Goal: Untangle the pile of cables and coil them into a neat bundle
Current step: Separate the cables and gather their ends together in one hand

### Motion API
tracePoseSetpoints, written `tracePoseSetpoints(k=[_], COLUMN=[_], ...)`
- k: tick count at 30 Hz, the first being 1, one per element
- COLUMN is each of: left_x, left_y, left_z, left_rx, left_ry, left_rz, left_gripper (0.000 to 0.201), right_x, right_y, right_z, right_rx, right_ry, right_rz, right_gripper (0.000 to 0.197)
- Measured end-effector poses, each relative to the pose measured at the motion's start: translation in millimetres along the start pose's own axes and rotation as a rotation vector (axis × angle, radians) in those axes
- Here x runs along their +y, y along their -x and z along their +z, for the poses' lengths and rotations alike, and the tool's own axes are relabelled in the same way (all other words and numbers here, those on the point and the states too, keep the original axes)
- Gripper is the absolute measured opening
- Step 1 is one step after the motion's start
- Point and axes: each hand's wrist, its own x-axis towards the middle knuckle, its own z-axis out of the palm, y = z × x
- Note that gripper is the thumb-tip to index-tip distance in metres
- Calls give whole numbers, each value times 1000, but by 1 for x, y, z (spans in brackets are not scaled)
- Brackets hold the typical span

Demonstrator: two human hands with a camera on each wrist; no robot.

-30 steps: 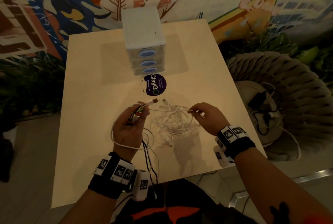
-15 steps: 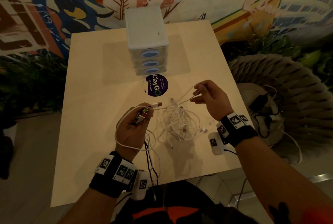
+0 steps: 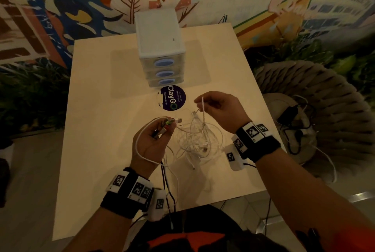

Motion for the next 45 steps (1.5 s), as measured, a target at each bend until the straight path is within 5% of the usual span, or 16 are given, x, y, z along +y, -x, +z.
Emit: tracePoseSetpoints(k=[7,13,20,23,26,30,32,35,37,39,42,45], left_x=[-21,-23,-37,-36,-19,-16,-13,-4,5,4,13,17], left_y=[-12,-13,-14,-14,-15,-22,-24,-19,-16,-13,-10,-7], left_z=[10,16,19,17,16,7,1,0,-2,-6,-2,-2], left_rx=[-77,-189,-251,-205,-179,-122,-135,-121,-126,-160,-147,-125], left_ry=[-239,-291,-447,-212,103,510,649,480,362,216,376,388], left_rz=[85,125,113,21,-110,-352,-328,-406,-342,-334,-353,-387], left_gripper=[14,35,27,22,43,40,43,40,32,50,64,39], right_x=[-6,-3,7,24,42,51,50,45,42,40,39,40], right_y=[21,35,41,35,18,-9,-18,-20,-19,-19,-21,-21], right_z=[15,20,17,10,7,23,36,52,58,62,63,58], right_rx=[-144,-153,-201,-139,-74,-316,-421,-526,-512,-446,-345,-270], right_ry=[-9,19,-43,-35,149,306,382,387,362,352,359,377], right_rz=[-93,-91,-90,-34,19,39,55,95,77,49,27,6], right_gripper=[15,15,23,37,43,53,51,51,48,38,25,30])
